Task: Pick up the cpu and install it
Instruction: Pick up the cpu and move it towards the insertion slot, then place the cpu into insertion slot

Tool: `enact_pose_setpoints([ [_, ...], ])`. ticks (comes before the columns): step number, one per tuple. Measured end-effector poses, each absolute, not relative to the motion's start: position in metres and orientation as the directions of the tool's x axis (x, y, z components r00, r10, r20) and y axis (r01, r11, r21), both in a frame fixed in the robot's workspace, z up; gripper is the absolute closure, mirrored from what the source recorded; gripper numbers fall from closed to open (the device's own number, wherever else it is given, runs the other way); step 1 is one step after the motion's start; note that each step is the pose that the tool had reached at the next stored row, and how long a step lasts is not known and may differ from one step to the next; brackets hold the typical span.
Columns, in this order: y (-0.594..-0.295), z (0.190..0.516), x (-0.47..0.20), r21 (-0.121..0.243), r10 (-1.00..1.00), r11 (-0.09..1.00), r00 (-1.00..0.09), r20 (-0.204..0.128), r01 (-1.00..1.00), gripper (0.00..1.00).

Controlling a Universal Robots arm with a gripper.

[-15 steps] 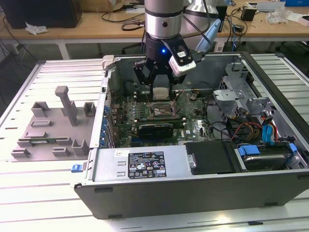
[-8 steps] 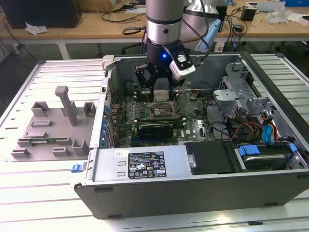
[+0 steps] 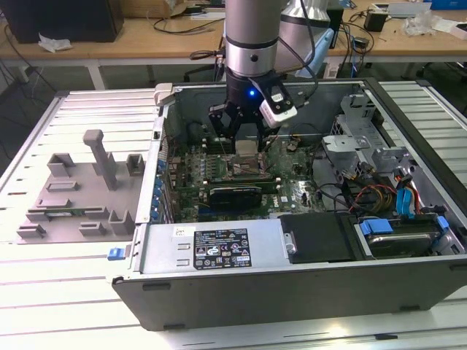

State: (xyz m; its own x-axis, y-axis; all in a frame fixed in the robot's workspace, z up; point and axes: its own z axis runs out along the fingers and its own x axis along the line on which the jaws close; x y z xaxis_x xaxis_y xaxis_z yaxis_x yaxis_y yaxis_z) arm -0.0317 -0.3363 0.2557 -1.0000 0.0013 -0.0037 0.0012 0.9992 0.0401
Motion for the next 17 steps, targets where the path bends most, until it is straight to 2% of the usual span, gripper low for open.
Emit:
enact_pose_setpoints([
  [17, -0.3361, 0.2552, -0.0308, 0.04, 0.005, 0.999, -1.0, -0.004, 0.005, 0.45],
])
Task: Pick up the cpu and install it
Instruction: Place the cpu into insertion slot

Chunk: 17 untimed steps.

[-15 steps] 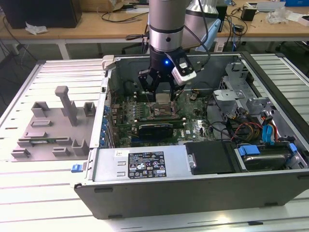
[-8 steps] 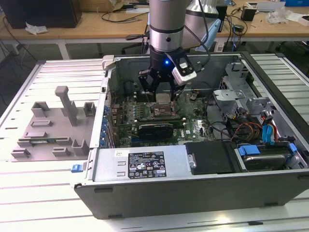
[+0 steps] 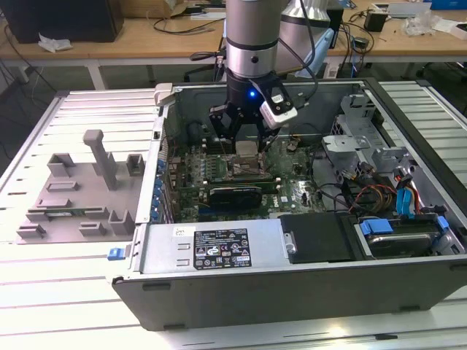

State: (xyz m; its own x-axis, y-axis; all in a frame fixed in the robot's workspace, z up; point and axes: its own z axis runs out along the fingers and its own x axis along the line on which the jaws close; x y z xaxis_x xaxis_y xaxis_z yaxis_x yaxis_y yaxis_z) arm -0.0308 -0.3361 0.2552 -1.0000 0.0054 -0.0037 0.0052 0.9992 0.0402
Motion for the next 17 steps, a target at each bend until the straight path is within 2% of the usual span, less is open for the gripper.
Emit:
enact_pose_setpoints([
  [6, -0.3361, 0.255, -0.0308, 0.04, 0.113, 0.993, -0.994, -0.004, 0.113, 0.45],
  [8, -0.3361, 0.2548, -0.0308, 0.04, 0.215, 0.976, -0.977, -0.004, 0.214, 0.45],
  [17, -0.3361, 0.2542, -0.0308, 0.04, 0.392, 0.919, -0.92, -0.004, 0.392, 0.45],
])
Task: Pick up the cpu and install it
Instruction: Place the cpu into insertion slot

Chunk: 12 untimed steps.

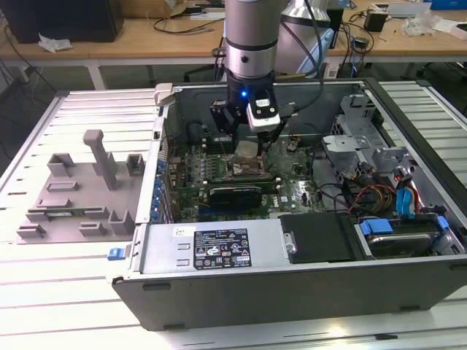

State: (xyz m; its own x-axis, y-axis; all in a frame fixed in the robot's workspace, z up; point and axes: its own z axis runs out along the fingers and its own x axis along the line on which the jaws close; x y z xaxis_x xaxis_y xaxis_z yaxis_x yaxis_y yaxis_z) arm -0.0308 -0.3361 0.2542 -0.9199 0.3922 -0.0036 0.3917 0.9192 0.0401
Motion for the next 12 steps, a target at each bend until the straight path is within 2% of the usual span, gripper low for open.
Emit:
enact_pose_setpoints([
  [12, -0.3361, 0.2533, -0.0308, 0.04, 0.631, 0.775, -0.776, -0.004, 0.63, 0.45],
])
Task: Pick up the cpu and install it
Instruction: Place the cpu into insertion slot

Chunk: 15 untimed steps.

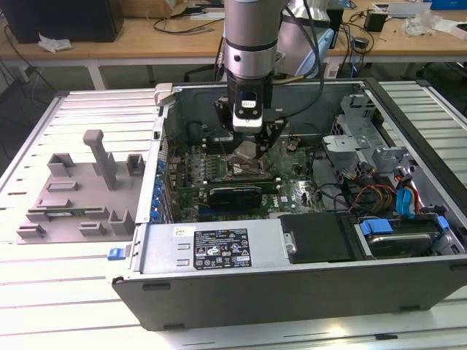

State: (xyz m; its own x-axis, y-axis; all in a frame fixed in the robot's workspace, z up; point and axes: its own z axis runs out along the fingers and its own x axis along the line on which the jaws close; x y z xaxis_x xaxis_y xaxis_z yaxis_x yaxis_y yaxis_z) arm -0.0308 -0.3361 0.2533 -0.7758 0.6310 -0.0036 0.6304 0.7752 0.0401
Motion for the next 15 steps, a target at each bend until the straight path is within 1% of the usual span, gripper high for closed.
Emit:
enact_pose_setpoints([
  [8, -0.3361, 0.2529, -0.0308, 0.04, 0.739, 0.673, -0.674, -0.004, 0.738, 0.45],
  [12, -0.3361, 0.2526, -0.0308, 0.04, 0.797, 0.604, -0.605, -0.004, 0.796, 0.45],
  [15, -0.3361, 0.2523, -0.0308, 0.04, 0.846, 0.533, -0.533, -0.004, 0.845, 0.45],
])
